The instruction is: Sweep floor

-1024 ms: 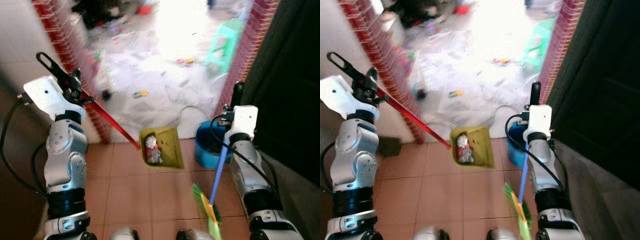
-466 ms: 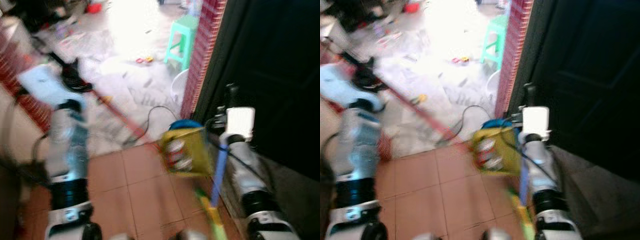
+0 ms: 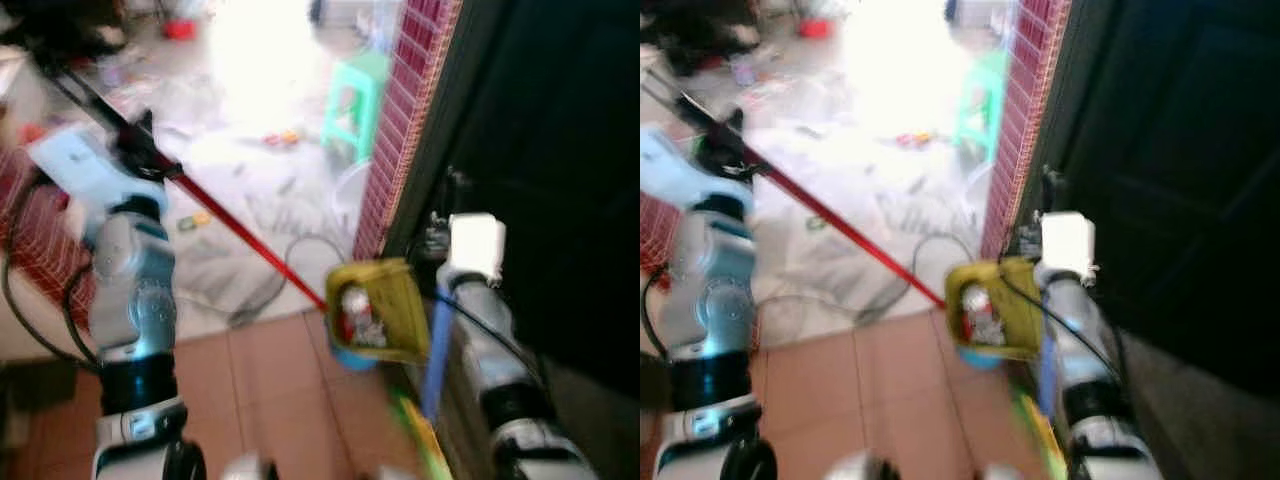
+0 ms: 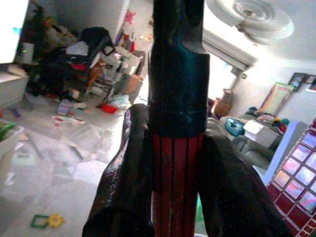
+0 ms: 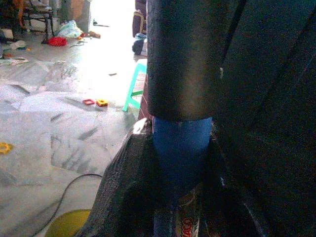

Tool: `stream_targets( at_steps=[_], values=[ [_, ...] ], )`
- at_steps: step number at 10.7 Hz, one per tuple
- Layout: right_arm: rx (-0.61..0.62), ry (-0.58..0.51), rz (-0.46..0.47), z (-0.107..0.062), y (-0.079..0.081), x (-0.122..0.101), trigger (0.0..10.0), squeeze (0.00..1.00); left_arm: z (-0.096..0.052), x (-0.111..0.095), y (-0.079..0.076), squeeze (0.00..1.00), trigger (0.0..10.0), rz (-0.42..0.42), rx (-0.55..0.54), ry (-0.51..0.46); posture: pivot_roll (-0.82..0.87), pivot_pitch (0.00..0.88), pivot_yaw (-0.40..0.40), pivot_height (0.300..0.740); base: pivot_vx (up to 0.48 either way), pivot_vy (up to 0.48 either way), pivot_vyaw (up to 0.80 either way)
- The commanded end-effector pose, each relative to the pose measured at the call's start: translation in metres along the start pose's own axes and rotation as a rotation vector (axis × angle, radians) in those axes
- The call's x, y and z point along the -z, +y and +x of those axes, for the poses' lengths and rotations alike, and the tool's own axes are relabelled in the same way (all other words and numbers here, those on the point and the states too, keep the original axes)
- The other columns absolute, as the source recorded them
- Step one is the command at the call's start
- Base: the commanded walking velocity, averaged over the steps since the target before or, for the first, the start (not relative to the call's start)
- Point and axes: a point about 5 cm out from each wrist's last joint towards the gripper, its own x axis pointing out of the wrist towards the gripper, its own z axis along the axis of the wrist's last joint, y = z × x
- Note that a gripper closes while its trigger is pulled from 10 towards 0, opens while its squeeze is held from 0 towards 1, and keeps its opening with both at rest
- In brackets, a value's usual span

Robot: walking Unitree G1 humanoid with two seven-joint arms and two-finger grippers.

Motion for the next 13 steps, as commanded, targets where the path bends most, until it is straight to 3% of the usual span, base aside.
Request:
stream_targets(
  at_steps=[1,6,8,13],
  values=[
    [0.028,-0.029,-0.010,0.002,-0.010,-0.007,10.0,0.00,0.003,-0.016,-0.010,0.00,10.0,-0.002,0.031,-0.079,-0.12,0.000,0.036,0.740,0.480,0.000,0.00],
    [0.034,-0.028,-0.010,0.003,-0.010,-0.007,10.0,0.00,0.006,-0.014,-0.014,0.00,10.0,0.026,0.032,-0.077,-0.12,0.000,0.039,0.740,0.468,0.000,0.00],
    [0.032,-0.028,-0.010,0.003,-0.010,-0.007,10.0,0.00,0.005,-0.017,-0.023,0.00,10.0,0.117,0.092,-0.113,-0.12,0.000,0.039,0.740,0.000,0.000,0.00],
    [0.038,-0.028,-0.012,0.006,-0.011,-0.007,10.0,0.00,-0.005,0.003,-0.045,0.00,10.0,0.208,0.254,-0.067,-0.12,0.000,0.041,0.740,0.000,0.000,0.00]
  ],
)
